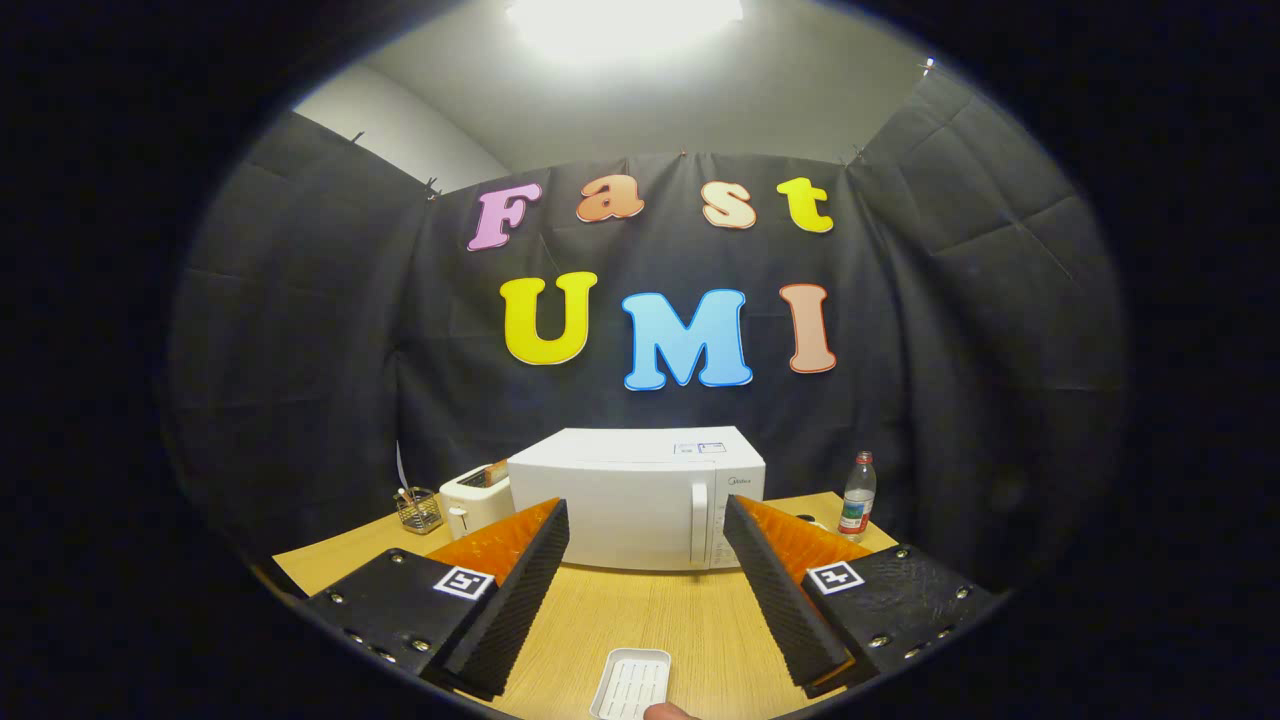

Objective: Open the microwave, put the food inside, and close the microwave door.

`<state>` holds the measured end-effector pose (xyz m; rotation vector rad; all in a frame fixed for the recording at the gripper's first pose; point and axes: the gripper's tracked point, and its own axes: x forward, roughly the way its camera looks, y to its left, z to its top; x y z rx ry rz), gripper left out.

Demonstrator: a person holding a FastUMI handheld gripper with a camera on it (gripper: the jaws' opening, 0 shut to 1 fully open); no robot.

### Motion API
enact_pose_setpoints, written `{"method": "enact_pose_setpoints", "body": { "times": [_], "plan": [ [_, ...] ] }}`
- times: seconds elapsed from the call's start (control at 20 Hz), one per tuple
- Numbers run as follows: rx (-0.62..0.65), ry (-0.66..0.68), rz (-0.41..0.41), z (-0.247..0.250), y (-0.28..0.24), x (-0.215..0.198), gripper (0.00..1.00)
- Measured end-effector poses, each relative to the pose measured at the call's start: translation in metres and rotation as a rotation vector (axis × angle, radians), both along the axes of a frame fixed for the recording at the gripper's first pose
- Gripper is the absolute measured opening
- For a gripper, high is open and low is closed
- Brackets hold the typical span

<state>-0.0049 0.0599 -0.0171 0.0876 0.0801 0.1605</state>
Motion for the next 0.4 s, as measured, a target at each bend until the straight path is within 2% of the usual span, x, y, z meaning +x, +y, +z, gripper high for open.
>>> {"method": "enact_pose_setpoints", "body": {
  "times": [0.4],
  "plan": [
    [0.013, 0.004, 0.004, 0.003, -0.004, -0.013, 0.98]
  ]
}}
